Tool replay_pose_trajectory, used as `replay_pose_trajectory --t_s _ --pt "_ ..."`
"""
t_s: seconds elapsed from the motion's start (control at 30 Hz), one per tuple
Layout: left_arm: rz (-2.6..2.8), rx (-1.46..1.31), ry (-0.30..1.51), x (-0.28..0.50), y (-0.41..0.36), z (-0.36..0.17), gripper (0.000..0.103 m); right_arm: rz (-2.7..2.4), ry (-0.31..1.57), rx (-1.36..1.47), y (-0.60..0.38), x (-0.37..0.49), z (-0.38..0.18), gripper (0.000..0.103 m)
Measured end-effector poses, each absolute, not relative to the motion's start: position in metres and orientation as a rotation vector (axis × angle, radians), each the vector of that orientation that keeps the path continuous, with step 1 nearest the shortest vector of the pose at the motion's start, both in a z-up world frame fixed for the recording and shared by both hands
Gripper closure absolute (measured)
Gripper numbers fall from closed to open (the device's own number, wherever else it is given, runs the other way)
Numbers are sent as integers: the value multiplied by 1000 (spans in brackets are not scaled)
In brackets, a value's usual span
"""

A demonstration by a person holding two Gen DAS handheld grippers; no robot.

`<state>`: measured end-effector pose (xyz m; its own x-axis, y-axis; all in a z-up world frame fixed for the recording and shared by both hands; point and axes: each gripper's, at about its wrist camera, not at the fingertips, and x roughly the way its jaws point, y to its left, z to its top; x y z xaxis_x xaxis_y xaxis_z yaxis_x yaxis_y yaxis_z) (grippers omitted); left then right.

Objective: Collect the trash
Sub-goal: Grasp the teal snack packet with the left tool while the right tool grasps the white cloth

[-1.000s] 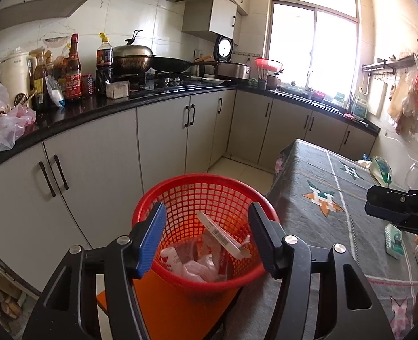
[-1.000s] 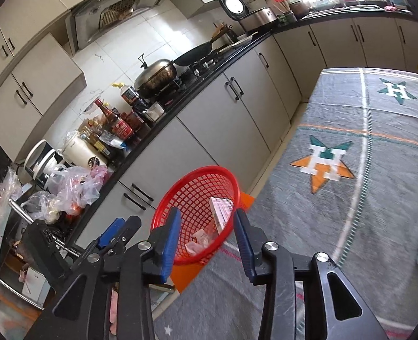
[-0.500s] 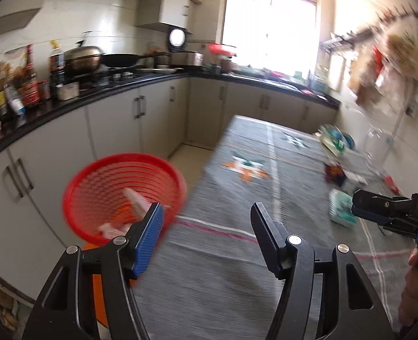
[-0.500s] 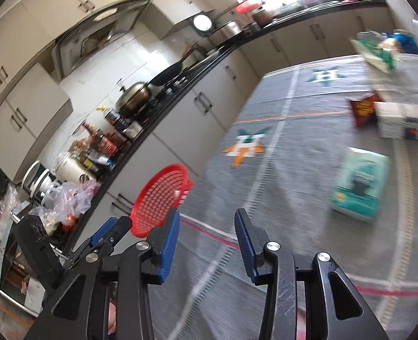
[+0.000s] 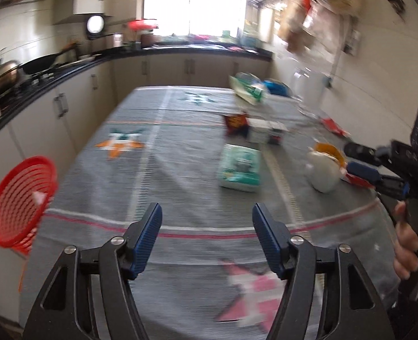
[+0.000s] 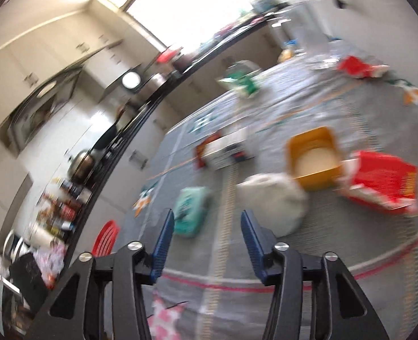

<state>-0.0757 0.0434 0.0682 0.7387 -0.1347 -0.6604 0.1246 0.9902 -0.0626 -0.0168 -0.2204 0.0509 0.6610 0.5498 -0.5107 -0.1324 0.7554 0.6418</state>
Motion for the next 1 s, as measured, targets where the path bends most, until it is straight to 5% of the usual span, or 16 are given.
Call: replay_pose_trajectory --t_s 0.57,0.73,1.0 --pt "-177 29 822 -20 19 56 20 277 873 479 -226 27 16 38" --pt "-169 35 856 9 11 48 20 303 856 394 -213 27 14 67" --pt "-172 149 876 42 -18 24 14 309 724 389 -222 11 32 72"
